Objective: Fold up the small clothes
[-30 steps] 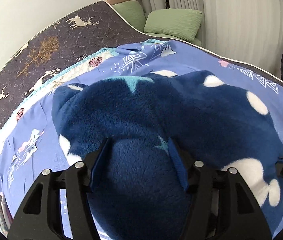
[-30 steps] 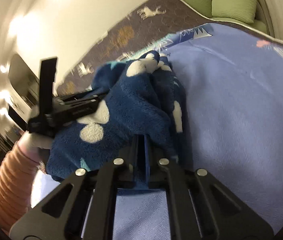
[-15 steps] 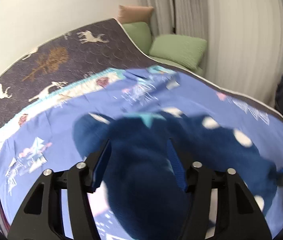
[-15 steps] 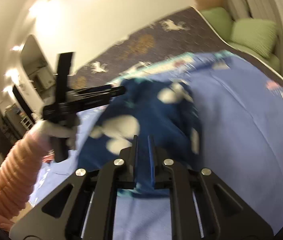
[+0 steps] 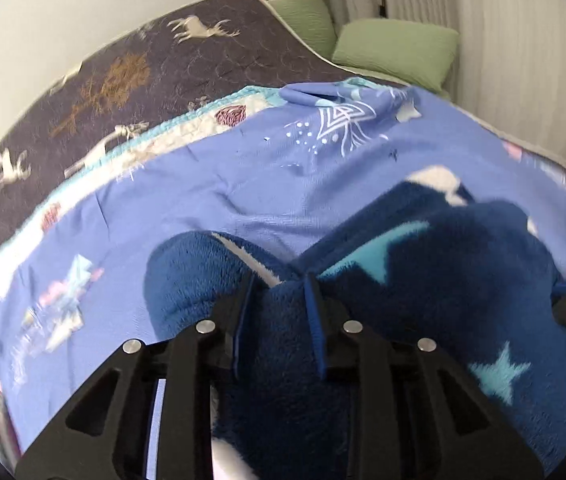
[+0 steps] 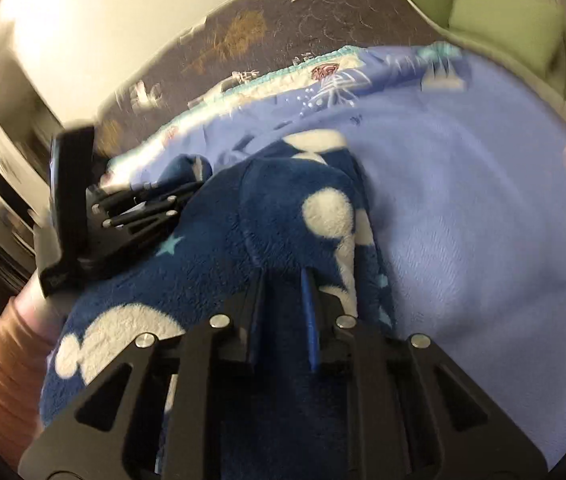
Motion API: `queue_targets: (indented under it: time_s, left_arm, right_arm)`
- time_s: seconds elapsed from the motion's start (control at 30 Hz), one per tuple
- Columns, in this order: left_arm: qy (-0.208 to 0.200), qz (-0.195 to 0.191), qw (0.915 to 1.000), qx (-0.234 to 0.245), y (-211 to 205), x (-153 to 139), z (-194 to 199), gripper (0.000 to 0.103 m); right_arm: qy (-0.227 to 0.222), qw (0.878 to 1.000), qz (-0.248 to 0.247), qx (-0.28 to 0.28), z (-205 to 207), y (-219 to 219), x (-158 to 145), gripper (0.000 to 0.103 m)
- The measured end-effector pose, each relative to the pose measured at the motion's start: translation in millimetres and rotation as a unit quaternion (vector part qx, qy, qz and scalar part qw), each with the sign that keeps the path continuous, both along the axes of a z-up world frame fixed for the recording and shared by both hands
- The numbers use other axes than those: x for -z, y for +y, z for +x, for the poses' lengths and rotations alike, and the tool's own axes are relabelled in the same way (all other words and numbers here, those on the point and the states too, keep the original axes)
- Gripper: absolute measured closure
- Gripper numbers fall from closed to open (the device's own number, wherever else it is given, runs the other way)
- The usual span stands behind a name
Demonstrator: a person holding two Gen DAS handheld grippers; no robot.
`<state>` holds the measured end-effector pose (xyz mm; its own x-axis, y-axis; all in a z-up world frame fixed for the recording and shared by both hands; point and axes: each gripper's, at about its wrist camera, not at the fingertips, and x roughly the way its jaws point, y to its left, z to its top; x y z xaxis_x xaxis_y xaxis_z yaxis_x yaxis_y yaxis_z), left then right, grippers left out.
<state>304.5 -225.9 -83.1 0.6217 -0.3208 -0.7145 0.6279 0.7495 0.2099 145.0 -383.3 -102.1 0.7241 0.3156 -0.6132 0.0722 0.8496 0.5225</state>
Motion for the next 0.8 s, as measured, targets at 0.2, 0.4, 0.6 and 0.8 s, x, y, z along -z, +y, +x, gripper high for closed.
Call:
queue_targets:
  time_s: [0.2, 0.4, 0.6, 0.8]
  left_arm:
    - [-0.006, 0.007, 0.9999, 0.012, 1.6, -4.3, -1.9, 0.076]
    - [-0.063, -0.026, 0.9976, 0.016, 17.3, -54.7, -15.7, 0.069]
    - [-0.006, -0.065, 0.9967, -0.048, 35.6, -49.8, 19.8, 0.069]
    - [-0.025, 0.024, 0.9981, -0.051, 9.3, -1.0, 14.0, 0.069]
  right_arm:
    - [-0.013, 0.999, -0.050, -0.001, -9.6, 13.3, -11.1, 0.086]
    - [-0.010, 0.999, -0.041, -0.003, -14.8, 2.2, -47.6, 0.079]
    - [-0.022, 0.998, -0.065, 0.015, 12.0, 3.5, -76.0, 0.077]
    - [0.053, 0.997, -0.054, 0.013, 38.6, 1.6, -6.2, 0.077]
